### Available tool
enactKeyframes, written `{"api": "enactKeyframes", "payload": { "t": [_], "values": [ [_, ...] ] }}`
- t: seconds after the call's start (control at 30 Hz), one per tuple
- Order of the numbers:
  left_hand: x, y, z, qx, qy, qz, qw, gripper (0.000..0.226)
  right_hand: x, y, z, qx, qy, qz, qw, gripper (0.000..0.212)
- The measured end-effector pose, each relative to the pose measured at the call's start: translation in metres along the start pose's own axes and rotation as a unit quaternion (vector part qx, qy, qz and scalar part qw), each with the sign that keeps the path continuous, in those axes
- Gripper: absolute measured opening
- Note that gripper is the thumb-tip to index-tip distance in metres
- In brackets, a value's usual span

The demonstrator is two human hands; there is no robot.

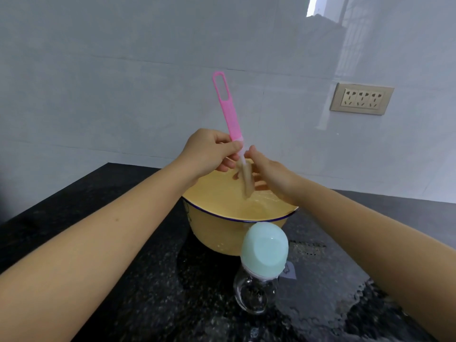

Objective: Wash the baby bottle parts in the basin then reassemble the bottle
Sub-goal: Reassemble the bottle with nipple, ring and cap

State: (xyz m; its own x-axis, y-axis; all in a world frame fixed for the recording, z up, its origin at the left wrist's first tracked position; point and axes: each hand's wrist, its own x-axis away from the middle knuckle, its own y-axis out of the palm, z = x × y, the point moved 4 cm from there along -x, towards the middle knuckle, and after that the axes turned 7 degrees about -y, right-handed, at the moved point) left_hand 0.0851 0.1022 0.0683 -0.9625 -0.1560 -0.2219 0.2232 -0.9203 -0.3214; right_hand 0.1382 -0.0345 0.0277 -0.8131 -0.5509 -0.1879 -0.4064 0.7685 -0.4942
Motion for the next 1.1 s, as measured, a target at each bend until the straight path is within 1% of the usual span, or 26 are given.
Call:
{"api": "enactKeyframes", "payload": {
  "t": [0.07, 0.13, 0.2, 0.23, 0.27, 0.3, 0.37, 0.4, 0.47, 0.5, 0.53, 0.57, 0.63, 0.67, 0.73, 0.77, 0.87, 1.0, 1.03, 1.1],
  "values": [
    [0.002, 0.0, 0.002, -0.019, 0.018, 0.002, 1.0, 0.014, 0.002, -0.008, 0.001, 0.017, 0.01, 0.025, 0.999, 0.04],
    [0.006, 0.0, 0.006, -0.047, 0.053, 0.003, 0.997, 0.012, 0.004, -0.015, -0.003, 0.04, 0.003, 0.051, 0.998, 0.043],
    [0.011, 0.002, 0.011, -0.109, 0.115, 0.003, 0.987, 0.01, 0.005, -0.022, -0.007, 0.052, 0.005, 0.086, 0.995, 0.034],
    [0.014, 0.005, 0.014, -0.16, 0.152, 0.004, 0.975, 0.011, 0.005, -0.025, -0.008, 0.054, 0.017, 0.106, 0.993, 0.027],
    [0.018, 0.007, 0.016, -0.221, 0.19, 0.007, 0.957, 0.015, 0.005, -0.028, -0.01, 0.055, 0.034, 0.122, 0.99, 0.023],
    [0.022, 0.011, 0.018, -0.282, 0.229, 0.015, 0.932, 0.024, 0.005, -0.031, -0.01, 0.054, 0.053, 0.128, 0.989, 0.021],
    [0.03, 0.017, 0.021, -0.367, 0.315, 0.04, 0.874, 0.043, 0.008, -0.031, -0.013, 0.028, 0.091, 0.117, 0.989, 0.024],
    [0.033, 0.021, 0.022, -0.392, 0.355, 0.046, 0.848, 0.043, 0.009, -0.03, -0.016, 0.019, 0.102, 0.108, 0.989, 0.031],
    [0.039, 0.027, 0.021, -0.42, 0.423, 0.059, 0.801, 0.034, 0.011, -0.029, -0.02, 0.04, 0.113, 0.096, 0.988, 0.05],
    [0.041, 0.031, 0.02, -0.425, 0.448, 0.067, 0.784, 0.03, 0.01, -0.028, -0.022, 0.035, 0.11, 0.09, 0.989, 0.053],
    [0.043, 0.034, 0.02, -0.427, 0.462, 0.065, 0.775, 0.027, 0.009, -0.026, -0.023, 0.011, 0.105, 0.084, 0.991, 0.049],
    [0.045, 0.037, 0.02, -0.426, 0.47, 0.061, 0.77, 0.025, 0.008, -0.025, -0.023, -0.017, 0.101, 0.08, 0.992, 0.04],
    [0.049, 0.043, 0.018, -0.423, 0.465, 0.038, 0.777, 0.026, 0.01, -0.025, -0.024, -0.038, 0.097, 0.093, 0.99, 0.022],
    [0.049, 0.044, 0.017, -0.419, 0.456, 0.026, 0.785, 0.028, 0.011, -0.026, -0.025, -0.035, 0.095, 0.11, 0.989, 0.017],
    [0.053, 0.044, 0.017, -0.404, 0.434, 0.006, 0.805, 0.032, 0.015, -0.031, -0.029, -0.006, 0.071, 0.145, 0.987, 0.009],
    [0.054, 0.043, 0.018, -0.39, 0.415, -0.003, 0.822, 0.03, 0.018, -0.035, -0.031, 0.009, 0.057, 0.165, 0.985, 0.006],
    [0.056, 0.033, 0.013, -0.339, 0.329, -0.011, 0.881, 0.035, 0.03, -0.05, -0.041, 0.029, 0.017, 0.228, 0.973, 0.008],
    [0.069, 0.015, 0.006, -0.226, 0.242, 0.009, 0.943, 0.022, 0.055, -0.06, -0.043, 0.045, -0.019, 0.283, 0.958, 0.012],
    [0.072, 0.01, 0.003, -0.194, 0.217, 0.015, 0.957, 0.019, 0.062, -0.06, -0.041, 0.063, -0.022, 0.289, 0.955, 0.014],
    [0.08, 0.002, -0.007, -0.146, 0.182, 0.036, 0.972, 0.016, 0.08, -0.06, -0.036, 0.102, -0.025, 0.301, 0.948, 0.016]
  ]
}}
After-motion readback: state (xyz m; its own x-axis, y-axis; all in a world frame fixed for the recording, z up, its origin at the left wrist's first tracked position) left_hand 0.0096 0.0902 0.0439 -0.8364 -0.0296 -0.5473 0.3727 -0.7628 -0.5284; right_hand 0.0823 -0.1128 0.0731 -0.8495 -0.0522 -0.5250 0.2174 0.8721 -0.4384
